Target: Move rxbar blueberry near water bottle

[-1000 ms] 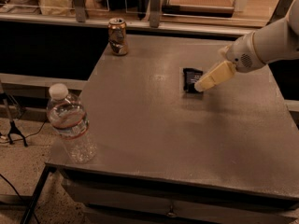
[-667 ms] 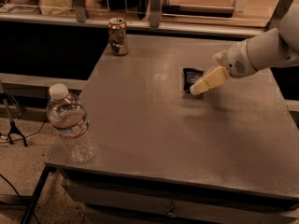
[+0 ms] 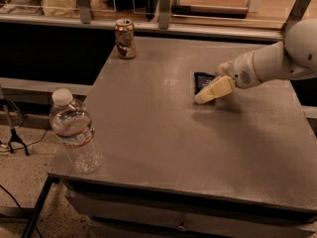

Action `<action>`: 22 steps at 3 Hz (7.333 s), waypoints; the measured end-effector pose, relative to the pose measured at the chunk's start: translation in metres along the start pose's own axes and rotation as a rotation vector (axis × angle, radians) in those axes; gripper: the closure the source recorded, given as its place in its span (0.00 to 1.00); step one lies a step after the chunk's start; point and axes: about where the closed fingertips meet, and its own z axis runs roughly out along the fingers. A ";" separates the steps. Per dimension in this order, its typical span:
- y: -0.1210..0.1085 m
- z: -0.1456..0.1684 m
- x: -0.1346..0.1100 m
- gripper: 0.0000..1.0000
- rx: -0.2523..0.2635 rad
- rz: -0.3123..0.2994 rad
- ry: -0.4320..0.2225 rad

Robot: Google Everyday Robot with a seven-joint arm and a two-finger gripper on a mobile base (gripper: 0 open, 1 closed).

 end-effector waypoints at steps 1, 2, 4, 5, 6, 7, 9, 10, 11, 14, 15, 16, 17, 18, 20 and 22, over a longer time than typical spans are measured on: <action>0.001 0.003 0.000 0.15 -0.005 0.000 0.000; 0.002 0.005 0.000 0.38 -0.009 0.000 0.001; 0.004 0.010 0.000 0.85 -0.018 -0.002 0.002; 0.004 0.009 -0.001 1.00 -0.018 -0.002 0.002; 0.004 0.009 -0.001 1.00 -0.018 -0.002 0.002; 0.004 0.009 -0.002 1.00 -0.018 -0.002 0.002; 0.004 0.009 -0.002 1.00 -0.018 -0.002 0.002; 0.004 0.009 -0.002 1.00 -0.018 -0.002 0.002; 0.017 -0.011 -0.025 1.00 -0.024 -0.112 -0.027; 0.056 -0.068 -0.077 1.00 -0.049 -0.361 -0.108; 0.059 -0.062 -0.075 1.00 -0.096 -0.360 -0.116; 0.089 -0.053 -0.068 1.00 -0.199 -0.380 -0.120; 0.133 -0.042 -0.056 1.00 -0.300 -0.397 -0.143; 0.172 -0.034 -0.051 1.00 -0.371 -0.431 -0.198; 0.213 -0.030 -0.065 1.00 -0.407 -0.543 -0.299; 0.242 -0.002 -0.059 1.00 -0.521 -0.706 -0.335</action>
Offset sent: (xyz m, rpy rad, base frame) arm 0.0005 0.0021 -0.0019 0.0019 0.0025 0.0033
